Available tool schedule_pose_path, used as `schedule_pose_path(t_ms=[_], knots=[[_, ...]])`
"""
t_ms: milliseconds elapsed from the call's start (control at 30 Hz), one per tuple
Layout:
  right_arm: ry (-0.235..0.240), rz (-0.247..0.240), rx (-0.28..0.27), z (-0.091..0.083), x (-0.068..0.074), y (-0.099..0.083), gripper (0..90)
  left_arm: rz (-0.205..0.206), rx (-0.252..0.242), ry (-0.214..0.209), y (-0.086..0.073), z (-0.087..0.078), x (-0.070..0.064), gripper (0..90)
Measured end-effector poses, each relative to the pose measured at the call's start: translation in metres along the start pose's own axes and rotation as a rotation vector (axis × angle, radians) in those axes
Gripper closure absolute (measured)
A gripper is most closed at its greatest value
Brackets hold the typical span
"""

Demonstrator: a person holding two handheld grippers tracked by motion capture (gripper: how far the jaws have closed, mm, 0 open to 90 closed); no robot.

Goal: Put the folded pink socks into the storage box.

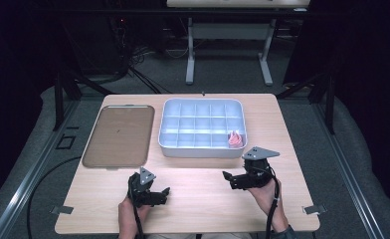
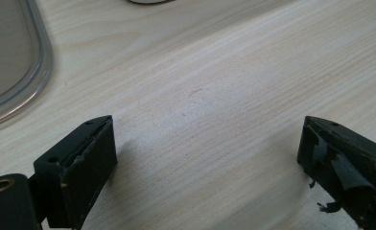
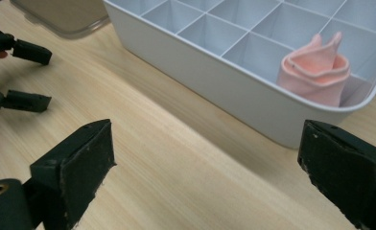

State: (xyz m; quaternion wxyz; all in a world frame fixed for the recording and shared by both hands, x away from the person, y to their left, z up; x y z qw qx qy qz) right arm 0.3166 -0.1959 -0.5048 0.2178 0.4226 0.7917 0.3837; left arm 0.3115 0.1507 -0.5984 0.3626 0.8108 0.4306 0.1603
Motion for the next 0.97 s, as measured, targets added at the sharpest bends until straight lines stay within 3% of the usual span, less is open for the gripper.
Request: schedule_pose_path(t_ms=[200, 433, 600, 733, 833, 967], knots=[[-0.014, 0.028, -0.023, 0.004, 0.003, -0.027, 4.0, 0.002, 0.001, 0.000, 0.000, 0.000, 0.000, 6.0], [-0.053, 0.059, 0.041, 0.014, -0.003, -0.060, 2.6, 0.002, 0.000, 0.000, 0.000, 0.000, 0.000, 6.0], [-0.047, 0.103, 0.057, 0.019, -0.009, -0.081, 2.4, 0.005, 0.002, 0.001, 0.000, 0.000, 0.000, 6.0], [-0.035, 0.113, 0.068, 0.022, -0.012, -0.092, 2.1, 0.005, 0.002, 0.000, 0.000, 0.000, 0.000, 6.0], [-0.037, 0.116, 0.050, 0.021, -0.012, -0.093, 1.6, 0.006, 0.001, 0.001, 0.000, 0.000, 0.000, 6.0], [-0.040, 0.108, 0.065, 0.022, -0.012, -0.094, 0.7, 0.011, 0.002, 0.006, 0.000, 0.000, -0.001, 6.0]])
Point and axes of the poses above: each handheld gripper's, and its own axes: z roughly forward along the jaws, y roughly out of its top, x roughly to its left, the point moved 1 cm from there along z, roughly forward along the jaws, and after that the axes turned 5 degrees about -y, right-handed, at the moved point
